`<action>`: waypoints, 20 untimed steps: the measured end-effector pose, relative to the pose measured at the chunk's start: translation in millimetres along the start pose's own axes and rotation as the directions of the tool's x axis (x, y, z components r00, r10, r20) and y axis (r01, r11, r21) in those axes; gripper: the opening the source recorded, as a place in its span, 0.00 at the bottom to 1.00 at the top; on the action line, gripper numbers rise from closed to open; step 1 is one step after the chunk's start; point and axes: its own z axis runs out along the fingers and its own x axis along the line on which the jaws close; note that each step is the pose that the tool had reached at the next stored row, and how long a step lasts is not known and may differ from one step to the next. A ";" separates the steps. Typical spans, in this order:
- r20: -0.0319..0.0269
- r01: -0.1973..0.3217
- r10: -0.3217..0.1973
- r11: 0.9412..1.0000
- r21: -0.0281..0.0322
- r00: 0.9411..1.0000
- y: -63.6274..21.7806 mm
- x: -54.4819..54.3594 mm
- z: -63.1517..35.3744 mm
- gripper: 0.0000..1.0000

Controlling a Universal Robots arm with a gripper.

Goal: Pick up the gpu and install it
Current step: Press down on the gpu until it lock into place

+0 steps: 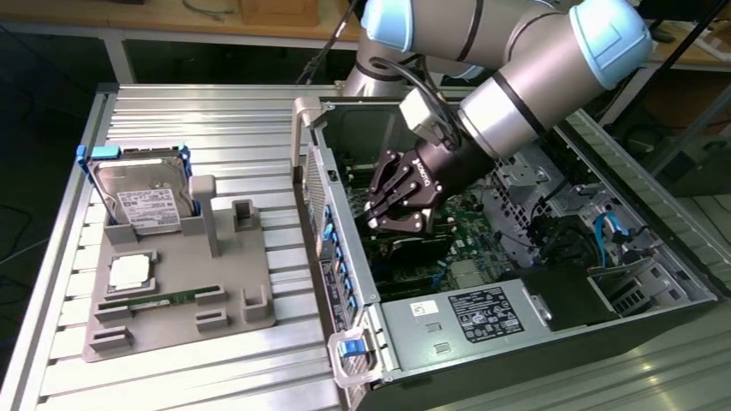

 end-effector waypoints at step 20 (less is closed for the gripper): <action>-0.033 -0.022 0.023 0.999 0.024 0.999 -6.1 -9.7 -2.6 0.11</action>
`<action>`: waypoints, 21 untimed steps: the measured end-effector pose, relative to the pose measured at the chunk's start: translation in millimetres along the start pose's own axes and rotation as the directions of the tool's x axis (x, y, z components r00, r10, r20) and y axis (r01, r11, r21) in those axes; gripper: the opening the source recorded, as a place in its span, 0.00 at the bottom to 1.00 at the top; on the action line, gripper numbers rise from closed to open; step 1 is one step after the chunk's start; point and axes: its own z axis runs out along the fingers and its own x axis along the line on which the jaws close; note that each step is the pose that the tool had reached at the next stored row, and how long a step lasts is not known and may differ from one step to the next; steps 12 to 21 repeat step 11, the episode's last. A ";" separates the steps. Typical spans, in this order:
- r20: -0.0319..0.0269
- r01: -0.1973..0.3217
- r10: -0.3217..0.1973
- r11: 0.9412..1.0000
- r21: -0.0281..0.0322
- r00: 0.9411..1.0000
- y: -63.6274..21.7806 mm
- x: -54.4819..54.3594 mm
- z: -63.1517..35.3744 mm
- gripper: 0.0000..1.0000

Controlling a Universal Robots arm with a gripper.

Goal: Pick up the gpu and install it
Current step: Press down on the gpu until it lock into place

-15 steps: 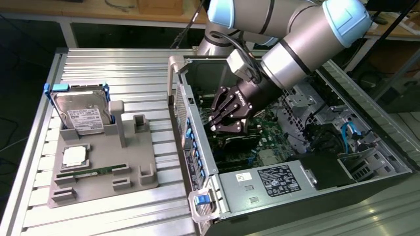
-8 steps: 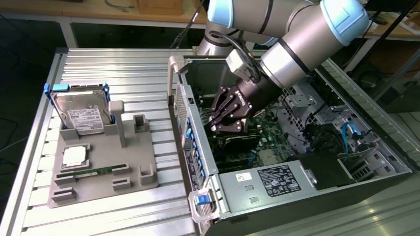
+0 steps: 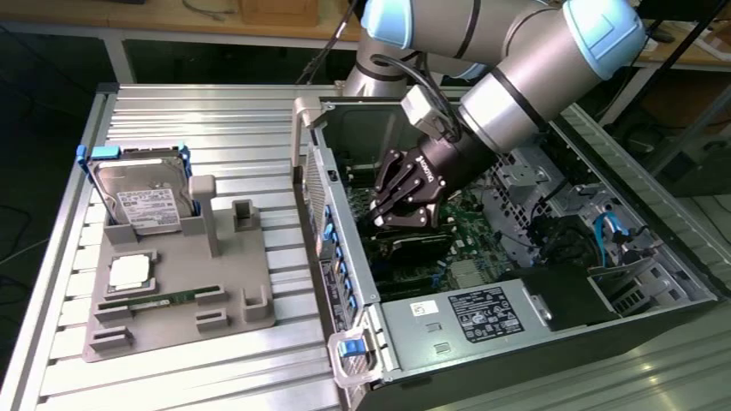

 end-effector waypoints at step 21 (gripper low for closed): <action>-0.001 -0.002 0.002 1.000 0.021 1.000 0.0 -2.5 2.8 0.11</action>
